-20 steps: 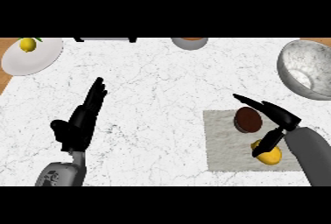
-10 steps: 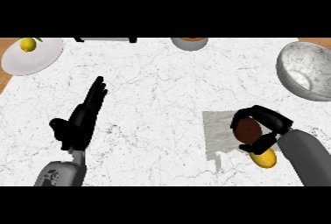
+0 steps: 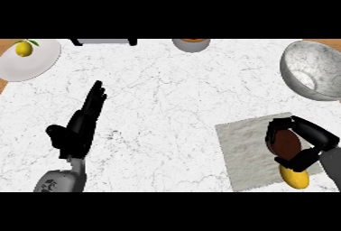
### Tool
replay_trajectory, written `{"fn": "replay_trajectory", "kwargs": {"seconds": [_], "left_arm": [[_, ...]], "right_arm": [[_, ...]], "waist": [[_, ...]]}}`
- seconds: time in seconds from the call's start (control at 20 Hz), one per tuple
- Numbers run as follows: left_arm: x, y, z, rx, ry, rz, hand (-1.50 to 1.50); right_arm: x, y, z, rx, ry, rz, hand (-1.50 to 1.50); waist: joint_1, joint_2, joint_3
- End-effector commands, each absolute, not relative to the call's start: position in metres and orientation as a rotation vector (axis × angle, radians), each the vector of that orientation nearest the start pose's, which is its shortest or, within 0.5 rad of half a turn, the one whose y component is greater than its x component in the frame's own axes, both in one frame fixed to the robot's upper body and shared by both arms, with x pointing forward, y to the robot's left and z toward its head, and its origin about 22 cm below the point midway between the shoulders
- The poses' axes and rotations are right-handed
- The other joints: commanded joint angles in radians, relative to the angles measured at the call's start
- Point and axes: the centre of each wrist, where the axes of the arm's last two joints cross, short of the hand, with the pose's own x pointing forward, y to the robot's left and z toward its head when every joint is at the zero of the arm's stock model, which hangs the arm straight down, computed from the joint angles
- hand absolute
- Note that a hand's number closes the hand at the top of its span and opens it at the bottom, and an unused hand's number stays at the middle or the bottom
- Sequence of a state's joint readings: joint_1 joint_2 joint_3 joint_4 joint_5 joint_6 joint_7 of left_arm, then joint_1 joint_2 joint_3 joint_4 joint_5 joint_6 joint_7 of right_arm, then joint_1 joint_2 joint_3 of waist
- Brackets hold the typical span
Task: Pick the cupcake from the placemat and place it in the bowl
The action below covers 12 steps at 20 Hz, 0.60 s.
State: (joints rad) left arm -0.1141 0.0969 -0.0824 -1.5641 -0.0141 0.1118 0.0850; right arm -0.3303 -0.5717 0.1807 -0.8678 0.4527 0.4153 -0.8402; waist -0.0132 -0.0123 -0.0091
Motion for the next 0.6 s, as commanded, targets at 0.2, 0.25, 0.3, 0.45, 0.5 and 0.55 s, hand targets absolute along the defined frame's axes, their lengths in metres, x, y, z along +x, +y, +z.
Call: {"fn": "replay_trajectory", "kwargs": {"seconds": [0.2,0.25,0.3,0.45,0.5,0.55], "left_arm": [[0.272,0.228,0.04,0.102,-1.587,-0.091,0.0],[0.264,0.224,0.027,0.101,-1.575,-0.088,0.0],[0.265,0.226,0.03,0.114,-1.574,-0.06,0.0],[0.268,0.226,0.029,0.111,-1.579,-0.055,0.0],[0.268,0.228,0.03,0.111,-1.584,-0.068,0.0],[0.263,0.24,0.025,0.151,-1.567,-0.07,0.0]], "right_arm": [[0.262,-0.435,0.023,0.34,-1.822,1.01,1.5],[0.249,-0.441,0.02,0.332,-1.86,0.992,1.5],[0.259,-0.441,0.046,0.319,-1.92,0.998,1.5],[0.252,-0.437,0.073,0.259,-2.042,0.985,1.5],[0.251,-0.455,0.094,0.23,-2.065,0.991,1.5],[0.244,-0.449,0.099,0.209,-2.082,0.976,1.5]], "waist": [[-0.023,0.003,0.009],[-0.029,0.003,0.009],[-0.036,-0.002,0.008],[-0.055,-0.004,0.007],[-0.04,0.001,0.008],[-0.05,-0.003,0.007]]}}
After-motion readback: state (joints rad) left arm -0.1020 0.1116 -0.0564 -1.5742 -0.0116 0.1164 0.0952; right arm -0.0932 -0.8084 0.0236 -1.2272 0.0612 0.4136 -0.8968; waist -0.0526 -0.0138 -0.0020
